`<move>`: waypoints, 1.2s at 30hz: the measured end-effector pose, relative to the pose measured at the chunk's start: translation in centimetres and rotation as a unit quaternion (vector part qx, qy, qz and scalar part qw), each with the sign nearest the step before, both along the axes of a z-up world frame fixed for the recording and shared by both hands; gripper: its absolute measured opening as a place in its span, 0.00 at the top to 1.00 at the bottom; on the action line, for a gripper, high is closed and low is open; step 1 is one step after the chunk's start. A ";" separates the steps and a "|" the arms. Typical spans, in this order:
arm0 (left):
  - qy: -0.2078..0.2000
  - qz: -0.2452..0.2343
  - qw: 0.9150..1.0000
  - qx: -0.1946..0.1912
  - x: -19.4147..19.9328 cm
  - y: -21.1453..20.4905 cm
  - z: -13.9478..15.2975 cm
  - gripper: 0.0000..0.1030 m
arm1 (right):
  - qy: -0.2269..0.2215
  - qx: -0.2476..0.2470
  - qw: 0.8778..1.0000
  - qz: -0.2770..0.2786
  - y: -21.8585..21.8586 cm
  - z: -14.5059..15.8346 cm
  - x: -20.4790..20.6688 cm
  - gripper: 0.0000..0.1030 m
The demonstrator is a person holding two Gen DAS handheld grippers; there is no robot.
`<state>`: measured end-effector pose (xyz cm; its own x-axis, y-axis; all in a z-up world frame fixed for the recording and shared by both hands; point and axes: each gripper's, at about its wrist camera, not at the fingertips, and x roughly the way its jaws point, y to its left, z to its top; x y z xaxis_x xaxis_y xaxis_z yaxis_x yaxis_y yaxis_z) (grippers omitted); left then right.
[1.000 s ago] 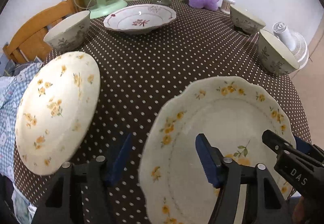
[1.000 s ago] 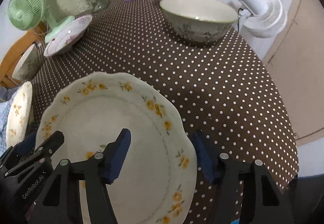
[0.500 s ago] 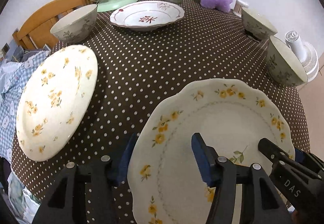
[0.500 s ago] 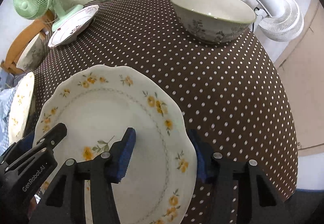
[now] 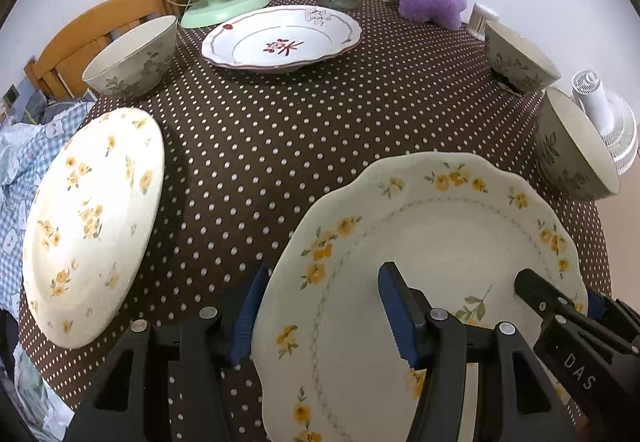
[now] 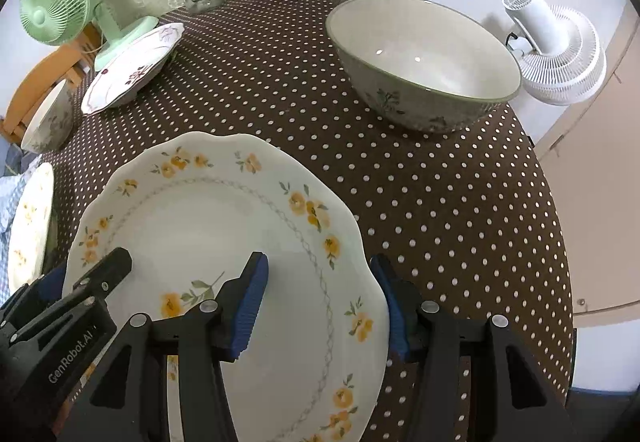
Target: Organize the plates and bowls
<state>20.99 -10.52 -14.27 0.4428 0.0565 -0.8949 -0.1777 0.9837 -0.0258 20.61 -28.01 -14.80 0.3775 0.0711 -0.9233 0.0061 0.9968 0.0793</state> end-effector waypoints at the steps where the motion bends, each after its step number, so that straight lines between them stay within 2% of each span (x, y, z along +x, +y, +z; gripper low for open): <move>1: -0.002 0.001 1.000 0.001 0.2 0.0 0.0 0.44 | -0.001 0.000 1.000 -0.001 -0.1 -0.1 0.1 0.45; 10: -0.001 0.004 1.000 0.011 1.0 -0.3 -0.3 0.42 | -0.006 0.011 1.000 0.000 0.2 -0.5 1.1 0.45; 13: 0.001 0.006 1.000 0.007 1.1 -0.4 -0.2 0.33 | -0.003 0.013 1.000 0.011 0.3 -0.6 1.3 0.43; 15: -0.012 0.006 1.000 0.014 0.9 -0.7 0.4 0.20 | -0.003 0.014 1.000 0.017 0.3 -0.6 1.3 0.42; 17: -0.021 0.006 1.000 0.014 0.6 -0.7 0.8 0.15 | -0.002 0.019 1.000 0.022 0.2 -0.5 1.2 0.41; 21: -0.018 0.017 1.000 0.012 0.0 -0.3 1.5 0.14 | -0.013 0.014 0.999 0.028 0.4 0.8 0.7 0.36; 28: -0.036 0.031 0.999 0.018 -1.1 1.0 4.0 0.08 | -0.040 0.033 0.998 0.029 -0.3 3.5 -0.4 0.20; 36: -0.055 0.020 0.998 0.017 -2.6 2.5 6.1 0.08 | -0.070 0.044 0.996 0.031 1.0 6.2 -2.0 0.19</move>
